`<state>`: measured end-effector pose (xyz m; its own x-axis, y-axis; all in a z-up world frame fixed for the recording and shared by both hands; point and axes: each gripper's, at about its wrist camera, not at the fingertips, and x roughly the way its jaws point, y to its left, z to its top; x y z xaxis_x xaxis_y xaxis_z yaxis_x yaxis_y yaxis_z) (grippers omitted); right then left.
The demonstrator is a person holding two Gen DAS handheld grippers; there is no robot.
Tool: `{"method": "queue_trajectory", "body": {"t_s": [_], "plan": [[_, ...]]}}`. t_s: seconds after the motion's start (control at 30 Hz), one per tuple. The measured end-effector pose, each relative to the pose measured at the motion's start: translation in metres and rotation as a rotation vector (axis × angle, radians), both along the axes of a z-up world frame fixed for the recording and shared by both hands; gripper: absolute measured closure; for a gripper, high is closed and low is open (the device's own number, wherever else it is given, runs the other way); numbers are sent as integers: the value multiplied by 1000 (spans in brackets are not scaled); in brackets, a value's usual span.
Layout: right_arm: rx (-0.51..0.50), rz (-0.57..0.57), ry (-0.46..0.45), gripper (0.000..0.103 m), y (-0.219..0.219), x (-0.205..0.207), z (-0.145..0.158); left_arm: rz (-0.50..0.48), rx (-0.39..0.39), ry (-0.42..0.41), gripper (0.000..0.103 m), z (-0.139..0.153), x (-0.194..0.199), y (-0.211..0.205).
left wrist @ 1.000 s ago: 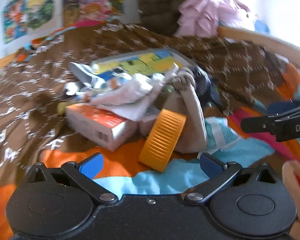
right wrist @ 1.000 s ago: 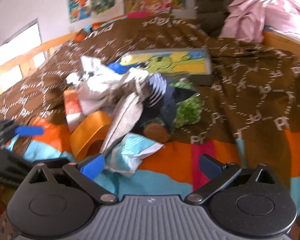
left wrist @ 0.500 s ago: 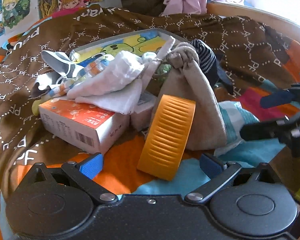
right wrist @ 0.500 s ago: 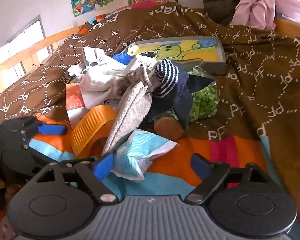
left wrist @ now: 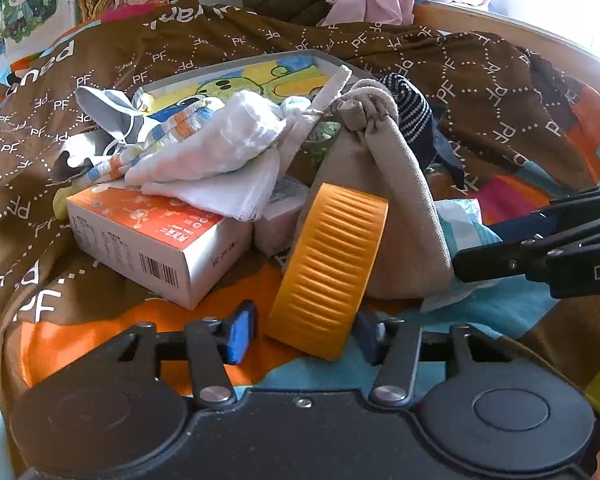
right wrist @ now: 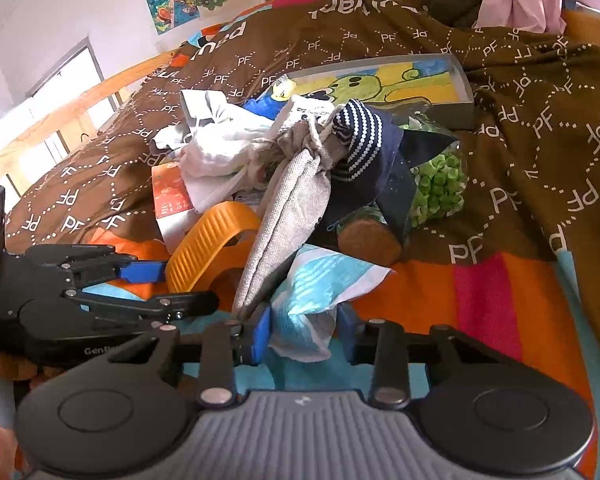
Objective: Organize soft objects
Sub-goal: 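Grasp the orange ribbed band with the left gripper while the right gripper grasps the blue-white packet, then carry the orange band with the left gripper while the right gripper carries the packet over the frog tray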
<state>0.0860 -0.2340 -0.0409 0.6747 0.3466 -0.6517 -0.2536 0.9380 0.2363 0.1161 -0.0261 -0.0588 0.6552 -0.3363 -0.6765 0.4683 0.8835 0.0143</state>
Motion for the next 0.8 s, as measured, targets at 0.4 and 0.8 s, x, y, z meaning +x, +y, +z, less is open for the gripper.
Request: {"method": "queue_trajectory", "body": {"t_s": [0.4,0.8], "plan": [[-13,-30,-12,75,2,-11,6,12,-67,4,60,3,-12,2],[-35,-51,-135,75,0,-43,33,96,-149,12,62,11,-46,14]]}}
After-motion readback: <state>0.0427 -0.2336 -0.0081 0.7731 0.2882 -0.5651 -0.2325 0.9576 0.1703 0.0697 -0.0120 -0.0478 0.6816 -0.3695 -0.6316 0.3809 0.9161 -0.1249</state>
